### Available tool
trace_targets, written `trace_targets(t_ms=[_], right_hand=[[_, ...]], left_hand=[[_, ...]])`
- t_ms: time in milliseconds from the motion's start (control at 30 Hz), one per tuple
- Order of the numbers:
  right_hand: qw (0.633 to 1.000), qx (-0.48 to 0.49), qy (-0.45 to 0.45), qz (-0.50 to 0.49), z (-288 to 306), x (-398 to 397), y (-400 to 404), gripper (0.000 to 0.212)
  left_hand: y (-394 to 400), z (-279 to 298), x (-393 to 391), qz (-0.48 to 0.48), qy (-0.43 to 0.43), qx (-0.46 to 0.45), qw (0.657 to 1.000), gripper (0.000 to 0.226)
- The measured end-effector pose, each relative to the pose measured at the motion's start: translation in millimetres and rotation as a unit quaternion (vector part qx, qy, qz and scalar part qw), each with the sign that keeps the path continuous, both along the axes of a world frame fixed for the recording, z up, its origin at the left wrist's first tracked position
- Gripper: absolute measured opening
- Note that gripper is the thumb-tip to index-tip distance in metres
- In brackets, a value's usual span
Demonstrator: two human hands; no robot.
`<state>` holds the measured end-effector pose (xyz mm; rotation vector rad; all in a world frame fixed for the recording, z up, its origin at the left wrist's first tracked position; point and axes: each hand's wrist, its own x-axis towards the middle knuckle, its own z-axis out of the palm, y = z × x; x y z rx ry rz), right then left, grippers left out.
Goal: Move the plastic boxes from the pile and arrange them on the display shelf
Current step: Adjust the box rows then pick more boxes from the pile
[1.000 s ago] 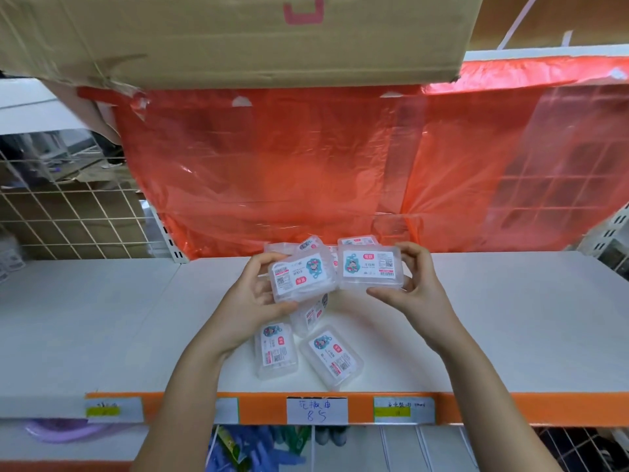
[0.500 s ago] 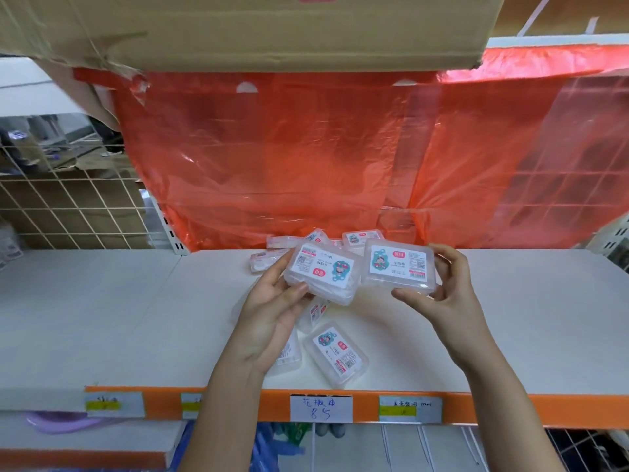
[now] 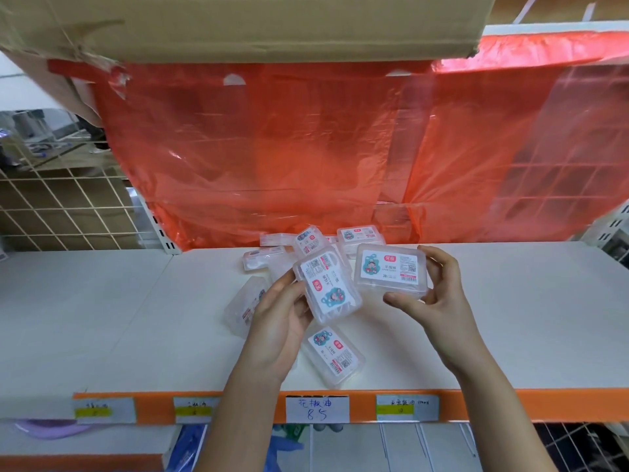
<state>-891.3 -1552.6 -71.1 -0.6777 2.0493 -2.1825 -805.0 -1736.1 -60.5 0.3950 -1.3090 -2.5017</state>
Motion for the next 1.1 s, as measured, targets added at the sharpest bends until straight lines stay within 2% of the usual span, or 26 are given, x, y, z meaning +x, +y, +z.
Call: trace_targets(t_ms=[267,533,600,767,833,967,1100], right_hand=[[1.0,-0.013,-0.011,0.022,0.6,3.9,-7.0,0.068],[1.0,-0.009,-0.004,0.012,1.1,3.7,-11.3,0.07],[1.0,-0.01,0.001,0.003,1.7,3.0,-12.2,0.071],[1.0,-0.008,0.015,-0.008,1.4,3.7,-14.9,0.072],[1.0,-0.004,0.013,-0.005,0.3,4.6,-15.6,0.072],[1.0,0.01,-0.006,0.015,-3.2,5.8,-17.0,0.074],[0.999,0.008,-0.014,0.039,-3.9,8.4,-22.1,0.071]], left_hand=[[8.0,3.4,-2.9,0.032,-0.032,-0.051,0.998,0.031],[9.9,0.5,-4.1,0.056,-0.053,-0.077,0.994,0.016],[10.3,-1.0,-3.5,0.039,-0.048,-0.114,0.992,0.024],[10.0,-9.9,-0.5,0.002,-0.061,-0.247,0.967,0.079],[7.6,-13.9,0.5,0.012,-0.075,-0.288,0.955,0.09],[0.6,-14.8,6.4,0.043,-0.074,-0.333,0.939,0.091],[-19.0,-8.6,22.7,0.054,-0.082,-0.369,0.924,0.068]])
